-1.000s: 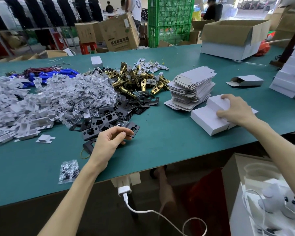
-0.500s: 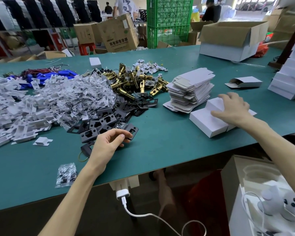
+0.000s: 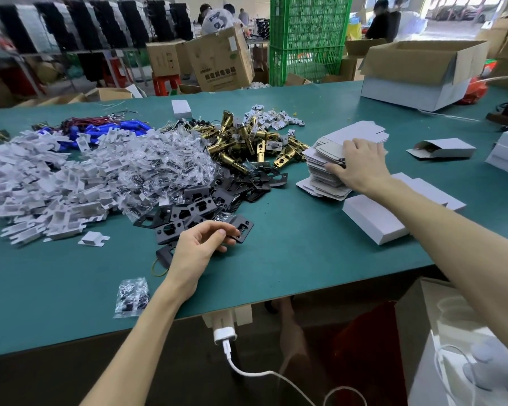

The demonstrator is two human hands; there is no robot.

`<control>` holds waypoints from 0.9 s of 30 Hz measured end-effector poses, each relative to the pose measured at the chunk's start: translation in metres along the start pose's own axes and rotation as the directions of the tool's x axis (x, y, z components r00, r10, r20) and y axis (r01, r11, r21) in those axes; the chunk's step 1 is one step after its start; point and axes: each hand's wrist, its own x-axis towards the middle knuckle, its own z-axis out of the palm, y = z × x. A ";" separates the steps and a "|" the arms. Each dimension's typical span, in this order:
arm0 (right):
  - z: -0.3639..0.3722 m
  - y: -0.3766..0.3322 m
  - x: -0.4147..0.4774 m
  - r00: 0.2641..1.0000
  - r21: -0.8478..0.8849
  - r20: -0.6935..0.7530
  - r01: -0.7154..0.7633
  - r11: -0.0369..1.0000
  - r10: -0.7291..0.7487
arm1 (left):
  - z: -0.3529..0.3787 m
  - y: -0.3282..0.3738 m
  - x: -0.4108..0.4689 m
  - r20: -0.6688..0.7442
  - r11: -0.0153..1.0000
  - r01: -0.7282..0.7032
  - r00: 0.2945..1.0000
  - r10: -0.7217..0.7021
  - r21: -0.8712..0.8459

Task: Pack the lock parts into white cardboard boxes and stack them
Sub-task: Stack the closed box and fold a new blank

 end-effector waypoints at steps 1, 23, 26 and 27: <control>-0.001 0.001 -0.002 1.000 -0.006 -0.026 0.011 1.000 -0.011 | 0.000 0.000 0.001 0.003 1.000 0.001 1.000 -0.001 -0.006; -0.019 -0.005 -0.030 0.986 0.319 -0.165 0.031 0.947 0.024 | 0.001 0.000 0.000 0.008 1.000 0.001 1.000 0.000 -0.020; -0.025 -0.010 -0.033 0.950 0.425 -0.309 0.089 0.901 0.052 | 0.001 -0.001 0.000 0.005 1.000 0.004 1.000 -0.003 -0.029; -0.029 -0.014 -0.035 0.929 0.466 -0.367 0.132 0.875 0.055 | 0.000 -0.002 0.000 0.005 1.000 0.005 1.000 -0.005 -0.027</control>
